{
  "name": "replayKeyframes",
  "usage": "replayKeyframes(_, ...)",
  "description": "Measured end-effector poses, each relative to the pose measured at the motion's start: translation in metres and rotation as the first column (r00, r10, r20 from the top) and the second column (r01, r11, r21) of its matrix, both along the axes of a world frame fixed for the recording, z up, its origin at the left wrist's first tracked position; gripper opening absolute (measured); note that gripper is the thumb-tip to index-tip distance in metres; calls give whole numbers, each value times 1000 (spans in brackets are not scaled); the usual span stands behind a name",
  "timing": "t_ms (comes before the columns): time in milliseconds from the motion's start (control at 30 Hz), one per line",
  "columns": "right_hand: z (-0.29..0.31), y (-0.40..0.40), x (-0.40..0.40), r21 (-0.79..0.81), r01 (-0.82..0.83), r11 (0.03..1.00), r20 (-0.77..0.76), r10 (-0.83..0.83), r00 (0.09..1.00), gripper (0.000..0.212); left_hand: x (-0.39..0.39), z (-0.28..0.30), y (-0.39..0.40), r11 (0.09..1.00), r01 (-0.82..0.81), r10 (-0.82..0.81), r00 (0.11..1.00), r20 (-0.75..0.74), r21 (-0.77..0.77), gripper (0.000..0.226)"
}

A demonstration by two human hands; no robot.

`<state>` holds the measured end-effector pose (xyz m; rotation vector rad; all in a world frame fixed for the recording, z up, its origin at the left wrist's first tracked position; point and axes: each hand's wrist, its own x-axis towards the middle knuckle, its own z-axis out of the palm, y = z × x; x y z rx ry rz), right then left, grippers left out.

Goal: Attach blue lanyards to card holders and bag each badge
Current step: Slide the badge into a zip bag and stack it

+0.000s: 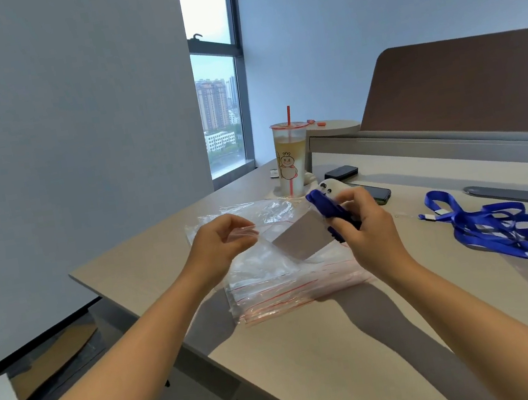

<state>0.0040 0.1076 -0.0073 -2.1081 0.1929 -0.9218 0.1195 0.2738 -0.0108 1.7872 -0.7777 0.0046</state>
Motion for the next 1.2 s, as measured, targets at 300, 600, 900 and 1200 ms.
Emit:
replayKeyframes(300,20,0,12,-159,-26,987,39,33,999,35,-7,31,-21,989,67,-71,997,-23,-130,7)
replayKeyframes(600,39,-13,20,-165,-24,986,28,29,999,21,6,47,-34,976,62,-89,989,-122,-208,17)
replayKeyframes(900,39,-5,23,-277,17,961,32,-8,999,26,-2,45,-45,988,89,-104,987,-121,-123,8)
replayKeyframes(1200,34,-5,18,-325,-29,945,-161,-25,987,33,-7,47,-46,979,10,-54,976,-213,-203,8)
